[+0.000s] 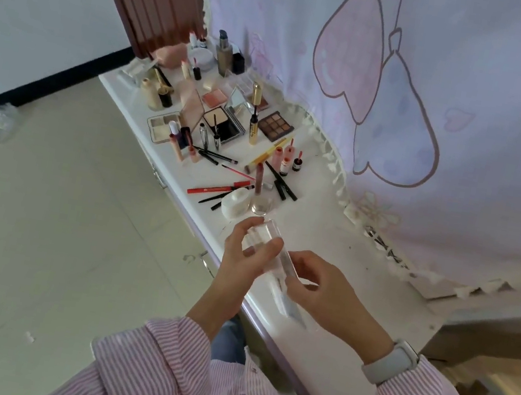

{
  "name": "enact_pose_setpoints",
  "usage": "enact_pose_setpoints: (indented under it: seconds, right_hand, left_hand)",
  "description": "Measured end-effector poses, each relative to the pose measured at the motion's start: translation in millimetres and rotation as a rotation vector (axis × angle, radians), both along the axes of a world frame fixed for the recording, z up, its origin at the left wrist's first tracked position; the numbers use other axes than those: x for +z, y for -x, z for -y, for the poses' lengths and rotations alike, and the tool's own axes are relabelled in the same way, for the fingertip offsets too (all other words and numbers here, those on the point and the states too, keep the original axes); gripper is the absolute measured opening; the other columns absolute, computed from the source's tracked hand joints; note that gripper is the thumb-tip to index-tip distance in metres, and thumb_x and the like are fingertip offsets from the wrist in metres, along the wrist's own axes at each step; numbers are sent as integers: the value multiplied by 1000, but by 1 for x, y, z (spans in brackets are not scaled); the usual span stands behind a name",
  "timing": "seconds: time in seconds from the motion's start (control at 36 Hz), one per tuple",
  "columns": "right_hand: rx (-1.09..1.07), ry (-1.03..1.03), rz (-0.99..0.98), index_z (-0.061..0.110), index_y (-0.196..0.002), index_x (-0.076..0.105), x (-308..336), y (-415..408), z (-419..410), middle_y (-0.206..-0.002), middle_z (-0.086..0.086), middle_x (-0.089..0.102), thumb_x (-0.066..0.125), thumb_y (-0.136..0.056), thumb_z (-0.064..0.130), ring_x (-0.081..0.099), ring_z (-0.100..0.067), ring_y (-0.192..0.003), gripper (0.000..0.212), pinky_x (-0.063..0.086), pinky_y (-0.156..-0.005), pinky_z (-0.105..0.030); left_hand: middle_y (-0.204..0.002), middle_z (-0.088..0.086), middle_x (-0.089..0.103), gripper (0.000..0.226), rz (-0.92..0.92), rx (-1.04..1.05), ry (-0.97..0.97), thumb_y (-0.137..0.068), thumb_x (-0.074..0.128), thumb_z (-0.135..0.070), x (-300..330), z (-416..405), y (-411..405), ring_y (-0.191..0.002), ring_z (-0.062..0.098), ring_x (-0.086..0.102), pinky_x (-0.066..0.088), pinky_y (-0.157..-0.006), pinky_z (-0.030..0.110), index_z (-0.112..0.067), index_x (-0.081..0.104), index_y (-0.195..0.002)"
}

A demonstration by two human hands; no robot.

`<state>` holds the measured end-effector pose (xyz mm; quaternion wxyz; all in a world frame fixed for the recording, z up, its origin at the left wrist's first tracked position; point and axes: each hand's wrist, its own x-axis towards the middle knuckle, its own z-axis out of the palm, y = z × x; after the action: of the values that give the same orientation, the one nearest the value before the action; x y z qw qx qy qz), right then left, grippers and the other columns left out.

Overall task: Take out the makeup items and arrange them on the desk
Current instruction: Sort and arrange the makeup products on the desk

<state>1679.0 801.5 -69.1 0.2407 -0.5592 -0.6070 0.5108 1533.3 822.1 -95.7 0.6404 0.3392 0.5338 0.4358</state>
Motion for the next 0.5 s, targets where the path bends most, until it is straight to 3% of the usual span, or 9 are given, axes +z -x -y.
enact_pose_setpoints:
  seconds: [0.17, 0.39, 0.5]
  right_hand:
    - [129, 43, -24, 31, -110, 60, 10, -5, -13, -102, 20, 64, 58, -89, 19, 61, 6, -95, 24, 48, -83, -13]
    - [199, 106, 0, 28, -115, 61, 10, -7, -19, -99, 21, 65, 59, -88, 20, 63, 6, -89, 28, 50, -81, -15]
    - [234, 87, 98, 25, -119, 59, 7, -6, -20, -104, 16, 65, 58, -88, 19, 63, 5, -93, 32, 49, -86, -15]
  left_hand:
    - [-135, -2, 39, 46, -63, 26, -17, -68, 69, -44, -2, 1, 5, -113, 25, 55, 55, -84, 35, -42, 51, -110]
    - [-134, -1, 40, 45, -57, 29, -12, -73, 75, -34, -2, 4, 9, -111, 23, 56, 55, -82, 34, -36, 51, -111]
    - [-135, 5, 42, 57, -109, 0, -12, -57, 79, -52, -2, 4, 7, -113, 27, 55, 52, -90, 43, -46, 52, -107]
